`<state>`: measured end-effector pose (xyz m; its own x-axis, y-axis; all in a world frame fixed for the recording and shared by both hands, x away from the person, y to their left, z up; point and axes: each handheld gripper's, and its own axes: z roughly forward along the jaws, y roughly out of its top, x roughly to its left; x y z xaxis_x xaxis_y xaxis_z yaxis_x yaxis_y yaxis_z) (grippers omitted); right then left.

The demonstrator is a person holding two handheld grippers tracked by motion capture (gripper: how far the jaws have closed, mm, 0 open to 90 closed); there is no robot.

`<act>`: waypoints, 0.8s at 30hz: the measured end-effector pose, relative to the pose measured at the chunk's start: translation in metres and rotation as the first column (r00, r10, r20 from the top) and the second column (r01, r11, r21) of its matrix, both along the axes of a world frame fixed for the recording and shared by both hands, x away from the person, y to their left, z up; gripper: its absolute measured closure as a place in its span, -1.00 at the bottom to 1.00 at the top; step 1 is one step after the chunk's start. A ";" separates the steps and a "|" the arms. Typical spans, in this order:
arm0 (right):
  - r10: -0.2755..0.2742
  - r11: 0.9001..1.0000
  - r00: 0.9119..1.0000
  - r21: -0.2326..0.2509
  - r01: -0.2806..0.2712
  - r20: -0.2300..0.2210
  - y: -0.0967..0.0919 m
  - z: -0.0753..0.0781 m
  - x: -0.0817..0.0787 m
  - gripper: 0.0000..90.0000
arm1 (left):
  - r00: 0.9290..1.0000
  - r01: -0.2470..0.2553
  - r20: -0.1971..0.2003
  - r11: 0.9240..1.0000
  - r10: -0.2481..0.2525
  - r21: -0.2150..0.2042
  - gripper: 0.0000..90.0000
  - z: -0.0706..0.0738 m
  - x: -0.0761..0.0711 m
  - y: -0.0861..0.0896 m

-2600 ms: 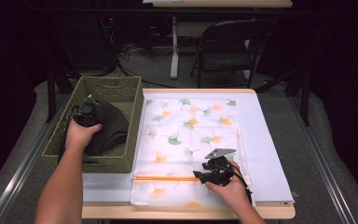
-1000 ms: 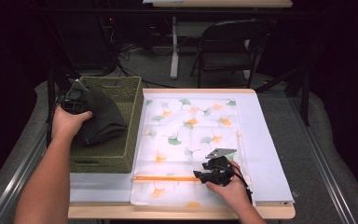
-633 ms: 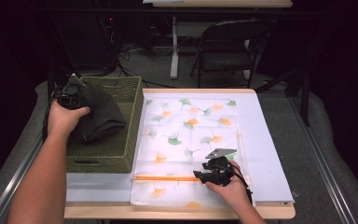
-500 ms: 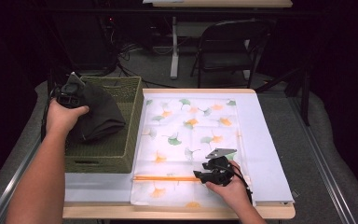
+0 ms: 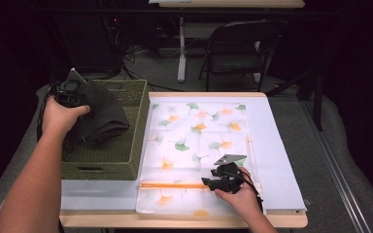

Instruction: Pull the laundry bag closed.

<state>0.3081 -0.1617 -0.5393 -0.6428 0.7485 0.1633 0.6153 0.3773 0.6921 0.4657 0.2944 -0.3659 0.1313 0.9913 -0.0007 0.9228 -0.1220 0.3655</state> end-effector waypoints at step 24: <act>-0.002 1.000 1.000 0.004 0.002 0.001 0.000 0.000 0.000 0.09 | 0.997 0.076 0.006 0.997 -0.076 0.025 0.28 0.035 -0.014 -0.009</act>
